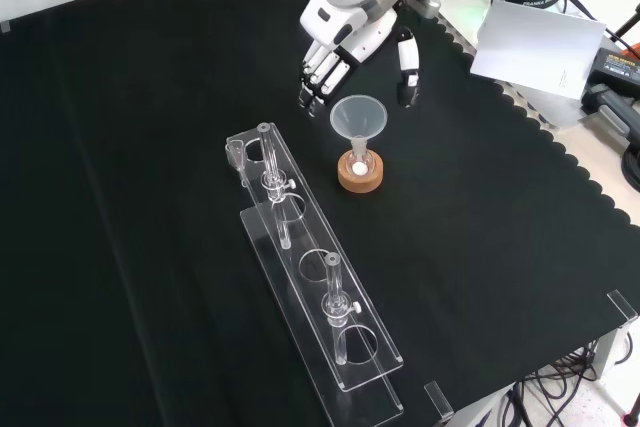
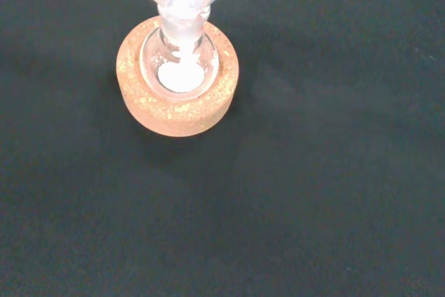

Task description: Remove the funnel from the round-bottom flask.

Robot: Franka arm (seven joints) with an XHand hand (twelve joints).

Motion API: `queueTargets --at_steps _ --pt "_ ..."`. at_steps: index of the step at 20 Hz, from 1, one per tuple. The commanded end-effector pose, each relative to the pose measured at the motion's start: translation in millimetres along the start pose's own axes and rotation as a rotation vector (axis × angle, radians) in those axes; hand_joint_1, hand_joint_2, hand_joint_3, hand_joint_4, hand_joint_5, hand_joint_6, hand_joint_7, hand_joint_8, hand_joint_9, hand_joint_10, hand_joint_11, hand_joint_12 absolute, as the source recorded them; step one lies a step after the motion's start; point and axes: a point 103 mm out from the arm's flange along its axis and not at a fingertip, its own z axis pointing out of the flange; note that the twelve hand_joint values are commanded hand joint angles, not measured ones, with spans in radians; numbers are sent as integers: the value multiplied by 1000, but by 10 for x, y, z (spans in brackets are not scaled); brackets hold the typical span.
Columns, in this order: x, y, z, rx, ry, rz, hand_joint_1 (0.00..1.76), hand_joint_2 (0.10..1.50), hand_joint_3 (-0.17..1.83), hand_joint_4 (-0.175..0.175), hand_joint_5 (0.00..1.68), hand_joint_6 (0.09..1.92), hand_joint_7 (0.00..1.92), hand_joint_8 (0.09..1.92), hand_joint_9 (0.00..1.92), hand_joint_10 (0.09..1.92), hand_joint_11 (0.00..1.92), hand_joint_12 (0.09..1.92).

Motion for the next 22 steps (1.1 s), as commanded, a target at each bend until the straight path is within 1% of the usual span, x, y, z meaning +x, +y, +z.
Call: queueTargets --at_steps 1,7,12,18,22 --pt "78 64 28 35 -44 -13 555 631 227 12 74 87 0 345 77 960 311 1526" --pt "118 160 72 54 -72 -23 597 640 227 15 85 87 0 356 83 958 318 1524" --pt "126 223 112 64 -80 -29 632 648 231 18 94 87 0 362 85 956 328 1520" --pt "100 278 173 80 -85 -26 694 653 241 21 111 87 0 387 96 950 340 1506" --pt "71 286 212 80 -85 -20 714 647 265 21 138 87 0 428 122 936 348 1496"
